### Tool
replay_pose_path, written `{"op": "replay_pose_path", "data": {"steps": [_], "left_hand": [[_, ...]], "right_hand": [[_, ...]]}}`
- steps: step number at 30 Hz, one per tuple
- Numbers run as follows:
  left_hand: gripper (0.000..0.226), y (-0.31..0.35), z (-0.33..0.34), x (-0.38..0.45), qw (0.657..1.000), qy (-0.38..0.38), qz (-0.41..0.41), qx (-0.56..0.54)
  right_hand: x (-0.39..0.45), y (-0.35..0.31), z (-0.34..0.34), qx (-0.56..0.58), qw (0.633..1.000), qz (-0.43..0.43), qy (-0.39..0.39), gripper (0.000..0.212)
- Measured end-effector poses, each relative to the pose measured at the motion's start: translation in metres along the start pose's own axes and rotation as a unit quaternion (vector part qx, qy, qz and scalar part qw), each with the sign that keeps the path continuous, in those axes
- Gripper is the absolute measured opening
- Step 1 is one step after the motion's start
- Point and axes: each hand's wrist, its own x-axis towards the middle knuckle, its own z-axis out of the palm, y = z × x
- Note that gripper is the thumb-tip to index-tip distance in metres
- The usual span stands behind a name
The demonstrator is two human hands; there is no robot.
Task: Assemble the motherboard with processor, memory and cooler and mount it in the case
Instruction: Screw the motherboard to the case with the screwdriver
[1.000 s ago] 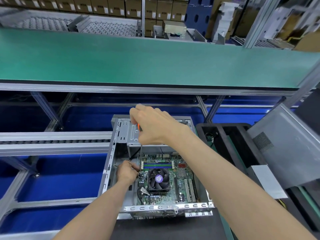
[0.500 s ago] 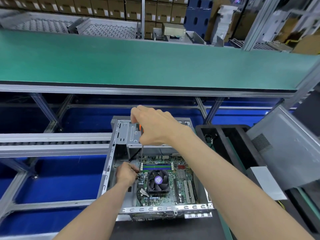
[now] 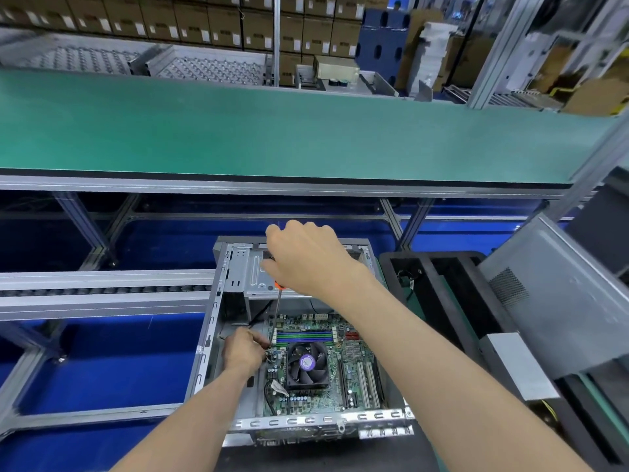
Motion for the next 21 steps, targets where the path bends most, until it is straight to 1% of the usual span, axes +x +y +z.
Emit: {"op": "replay_pose_path", "data": {"steps": [1,4,5,7,9,12,13,15,17,19,21], "left_hand": [[0.041,0.0,0.0002,-0.0001,1.0,-0.002,-0.001,-0.002],[0.039,-0.0018,0.0003,-0.0006,1.0,-0.002,0.0,-0.005],[0.039,-0.0029,0.0004,-0.0004,1.0,-0.003,0.002,-0.004],[0.037,-0.003,0.0008,0.0001,1.0,-0.007,0.003,0.0],[0.036,-0.0037,0.0019,0.0012,1.0,-0.012,0.0,-0.002],[0.033,-0.0052,0.0026,0.0026,1.0,-0.013,-0.003,0.0],[0.033,-0.0058,0.0031,0.0032,1.0,-0.012,-0.004,-0.001],[0.034,-0.0057,0.0035,0.0042,1.0,-0.012,-0.009,-0.009],[0.035,-0.0052,0.0037,0.005,1.0,-0.013,-0.016,-0.017],[0.035,-0.0051,0.0033,0.0051,0.999,-0.016,-0.024,-0.021],[0.035,-0.0054,0.0037,0.0052,0.999,-0.017,-0.027,-0.026]], "right_hand": [[0.0001,0.0,-0.0013,0.004,1.0,-0.009,-0.01,0.027],[0.0012,0.0009,-0.0094,0.087,0.994,-0.033,-0.06,0.031],[0.0017,-0.001,-0.009,0.092,0.993,-0.03,-0.061,0.027],[0.001,-0.0046,-0.0059,0.051,0.998,-0.01,-0.028,0.017],[-0.0001,-0.0043,-0.0044,0.026,1.0,-0.004,-0.014,0.022],[-0.0004,-0.0023,-0.0086,0.085,0.995,-0.033,-0.043,0.027],[0.0003,-0.0024,-0.0084,0.09,0.994,-0.03,-0.046,0.025],[0.0,-0.0047,-0.006,0.05,0.998,-0.007,-0.023,0.017],[-0.0004,-0.0047,-0.0056,0.033,0.999,0.0,-0.021,0.023],[-0.0004,-0.002,-0.0082,0.075,0.996,-0.021,-0.042,0.033],[0.0007,-0.0014,-0.0091,0.084,0.995,-0.022,-0.053,0.03]]}}
